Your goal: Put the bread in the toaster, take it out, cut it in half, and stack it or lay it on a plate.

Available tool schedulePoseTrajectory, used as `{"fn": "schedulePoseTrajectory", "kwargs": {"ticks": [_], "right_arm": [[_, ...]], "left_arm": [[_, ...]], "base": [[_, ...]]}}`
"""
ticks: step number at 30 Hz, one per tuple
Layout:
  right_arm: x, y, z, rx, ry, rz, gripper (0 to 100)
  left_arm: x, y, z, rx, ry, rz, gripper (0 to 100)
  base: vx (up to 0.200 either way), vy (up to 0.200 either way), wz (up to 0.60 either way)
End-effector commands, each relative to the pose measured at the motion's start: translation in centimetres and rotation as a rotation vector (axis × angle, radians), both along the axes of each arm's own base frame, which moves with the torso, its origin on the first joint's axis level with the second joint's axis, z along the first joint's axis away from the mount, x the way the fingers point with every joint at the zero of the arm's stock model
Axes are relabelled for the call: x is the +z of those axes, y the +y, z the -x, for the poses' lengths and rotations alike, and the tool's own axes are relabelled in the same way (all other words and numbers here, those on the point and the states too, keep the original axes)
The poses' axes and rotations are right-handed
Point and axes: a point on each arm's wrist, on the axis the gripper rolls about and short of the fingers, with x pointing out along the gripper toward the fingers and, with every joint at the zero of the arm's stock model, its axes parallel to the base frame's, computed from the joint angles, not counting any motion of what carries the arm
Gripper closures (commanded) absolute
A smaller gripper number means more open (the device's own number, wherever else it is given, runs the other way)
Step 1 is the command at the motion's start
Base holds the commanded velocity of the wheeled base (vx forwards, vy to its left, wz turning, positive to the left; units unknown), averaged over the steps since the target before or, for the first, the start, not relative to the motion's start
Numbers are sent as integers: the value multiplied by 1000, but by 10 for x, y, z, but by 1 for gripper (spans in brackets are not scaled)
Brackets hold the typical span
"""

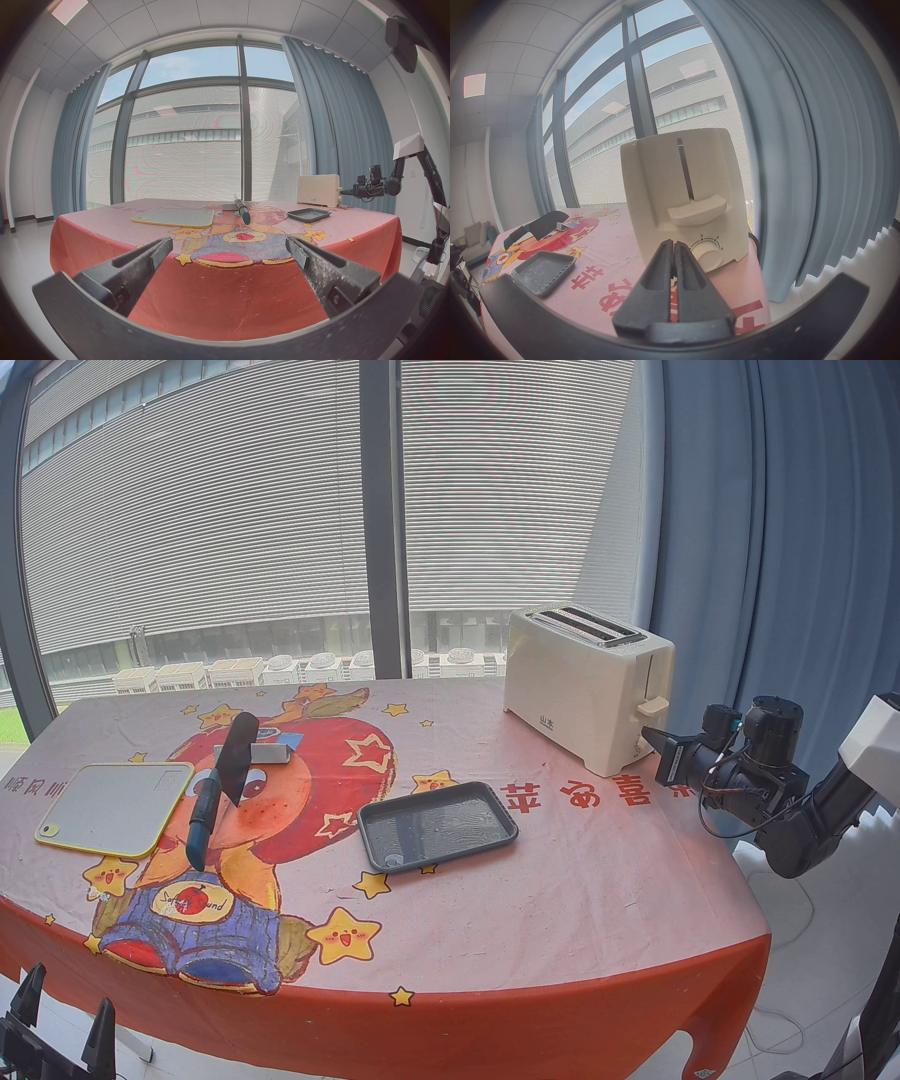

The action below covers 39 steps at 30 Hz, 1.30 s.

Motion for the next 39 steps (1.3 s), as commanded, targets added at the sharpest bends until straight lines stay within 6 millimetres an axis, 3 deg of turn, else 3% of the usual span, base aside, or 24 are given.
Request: {"fn": "schedulePoseTrajectory", "kwargs": {"ticks": [1, 39], "right_arm": [[-1, -1, -1, -3, 1, 0, 100], [-7, -1, -6, -2, 12, -12, 100]], "left_arm": [[-5, 0, 0, 1, 4, 0, 0], [-5, 0, 0, 1, 6, 0, 0]], "base": [[0, 0, 0], [0, 0, 0]]}}
